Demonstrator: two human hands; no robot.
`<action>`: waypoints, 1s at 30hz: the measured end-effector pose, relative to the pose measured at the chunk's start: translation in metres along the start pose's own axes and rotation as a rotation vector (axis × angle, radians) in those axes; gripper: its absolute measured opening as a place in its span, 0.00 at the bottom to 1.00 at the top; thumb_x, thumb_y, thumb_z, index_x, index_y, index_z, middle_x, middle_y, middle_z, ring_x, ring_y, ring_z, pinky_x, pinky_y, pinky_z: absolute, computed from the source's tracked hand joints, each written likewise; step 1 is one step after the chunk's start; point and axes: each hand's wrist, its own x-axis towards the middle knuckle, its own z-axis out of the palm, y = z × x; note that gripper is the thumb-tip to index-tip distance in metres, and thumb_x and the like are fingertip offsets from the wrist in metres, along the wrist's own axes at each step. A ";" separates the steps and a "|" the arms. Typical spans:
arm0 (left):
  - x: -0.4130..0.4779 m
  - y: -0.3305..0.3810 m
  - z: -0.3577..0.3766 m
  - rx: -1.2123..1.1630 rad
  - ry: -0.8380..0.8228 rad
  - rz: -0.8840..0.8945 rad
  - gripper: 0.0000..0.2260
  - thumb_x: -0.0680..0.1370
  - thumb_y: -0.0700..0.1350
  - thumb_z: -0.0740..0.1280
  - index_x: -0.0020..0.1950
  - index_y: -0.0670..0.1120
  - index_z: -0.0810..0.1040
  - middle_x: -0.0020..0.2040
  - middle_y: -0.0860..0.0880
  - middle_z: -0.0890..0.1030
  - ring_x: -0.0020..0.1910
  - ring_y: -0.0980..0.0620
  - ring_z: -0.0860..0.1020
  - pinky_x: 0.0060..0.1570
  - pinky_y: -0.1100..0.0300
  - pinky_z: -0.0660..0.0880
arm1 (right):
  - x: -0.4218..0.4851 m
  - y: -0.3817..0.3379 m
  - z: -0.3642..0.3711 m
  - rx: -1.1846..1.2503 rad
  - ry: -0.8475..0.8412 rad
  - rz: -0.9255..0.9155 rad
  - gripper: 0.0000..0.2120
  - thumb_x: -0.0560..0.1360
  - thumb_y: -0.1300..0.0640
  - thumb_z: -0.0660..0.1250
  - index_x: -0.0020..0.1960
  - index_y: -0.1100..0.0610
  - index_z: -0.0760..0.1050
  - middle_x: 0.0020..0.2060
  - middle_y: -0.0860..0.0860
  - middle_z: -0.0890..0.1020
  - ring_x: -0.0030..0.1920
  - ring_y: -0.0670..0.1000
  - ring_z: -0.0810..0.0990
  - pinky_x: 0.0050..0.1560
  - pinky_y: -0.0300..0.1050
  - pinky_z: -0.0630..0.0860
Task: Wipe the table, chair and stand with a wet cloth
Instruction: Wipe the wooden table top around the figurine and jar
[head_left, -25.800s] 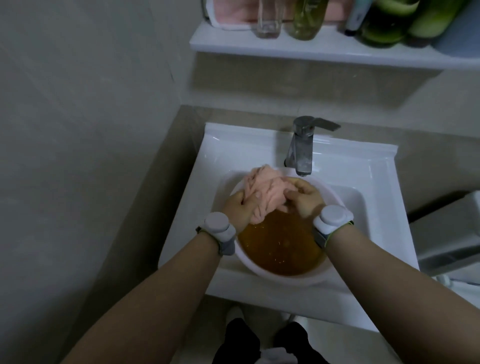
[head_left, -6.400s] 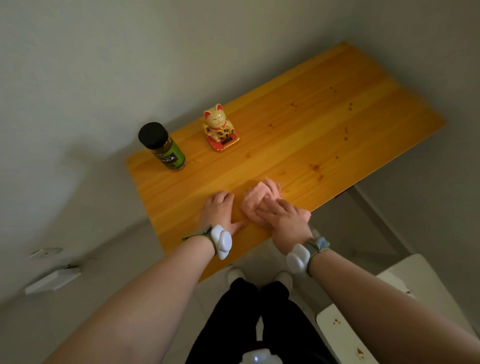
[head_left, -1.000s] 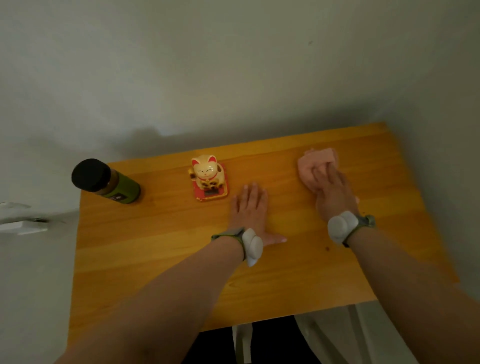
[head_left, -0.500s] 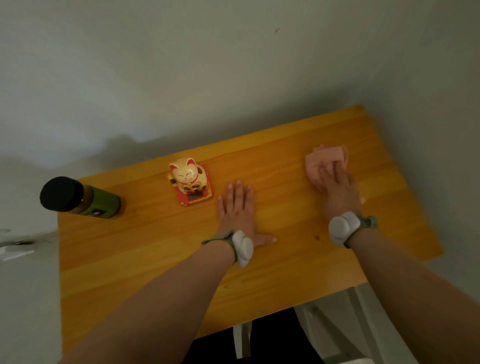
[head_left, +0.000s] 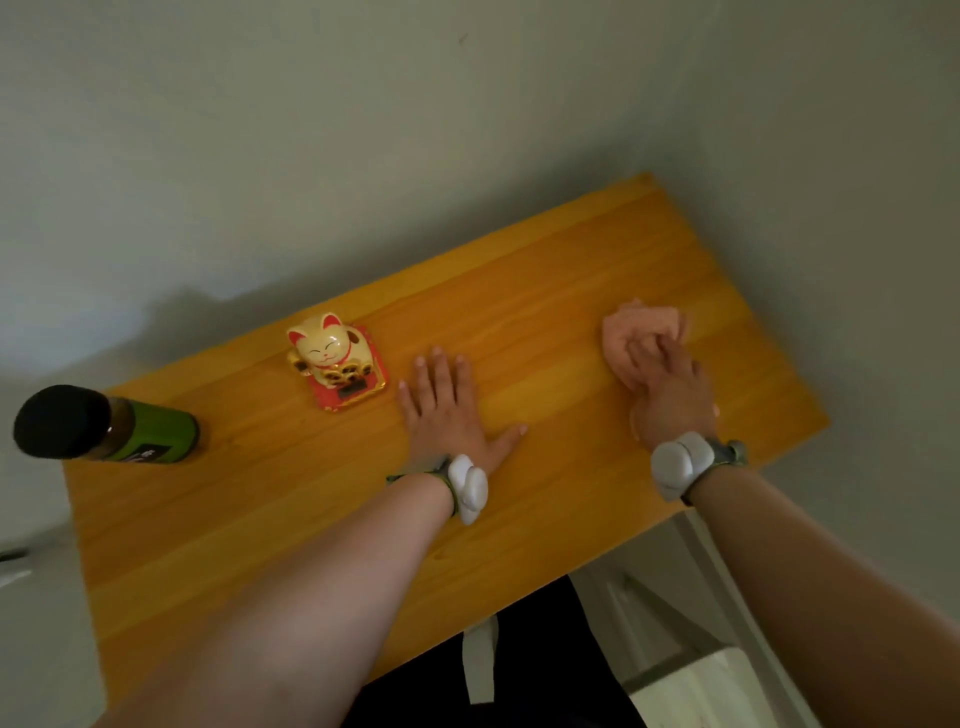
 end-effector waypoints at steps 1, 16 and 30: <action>0.000 0.000 0.000 0.000 0.007 -0.001 0.50 0.67 0.76 0.50 0.77 0.46 0.39 0.77 0.43 0.38 0.75 0.40 0.35 0.72 0.40 0.37 | -0.006 -0.002 0.000 0.013 0.014 -0.002 0.30 0.74 0.67 0.59 0.74 0.50 0.62 0.74 0.57 0.59 0.63 0.65 0.64 0.60 0.56 0.64; 0.014 0.022 0.002 0.004 0.115 0.203 0.33 0.70 0.64 0.54 0.69 0.45 0.66 0.69 0.42 0.67 0.72 0.37 0.60 0.69 0.37 0.53 | -0.030 0.034 0.003 0.072 0.043 0.201 0.33 0.73 0.69 0.61 0.73 0.45 0.62 0.76 0.53 0.54 0.74 0.60 0.54 0.71 0.58 0.59; 0.016 0.019 0.004 -0.028 0.139 0.206 0.27 0.72 0.56 0.54 0.68 0.44 0.70 0.68 0.41 0.70 0.69 0.36 0.65 0.67 0.36 0.57 | -0.018 0.057 0.005 0.214 0.090 0.041 0.30 0.69 0.71 0.63 0.69 0.54 0.70 0.72 0.61 0.63 0.70 0.68 0.61 0.64 0.67 0.65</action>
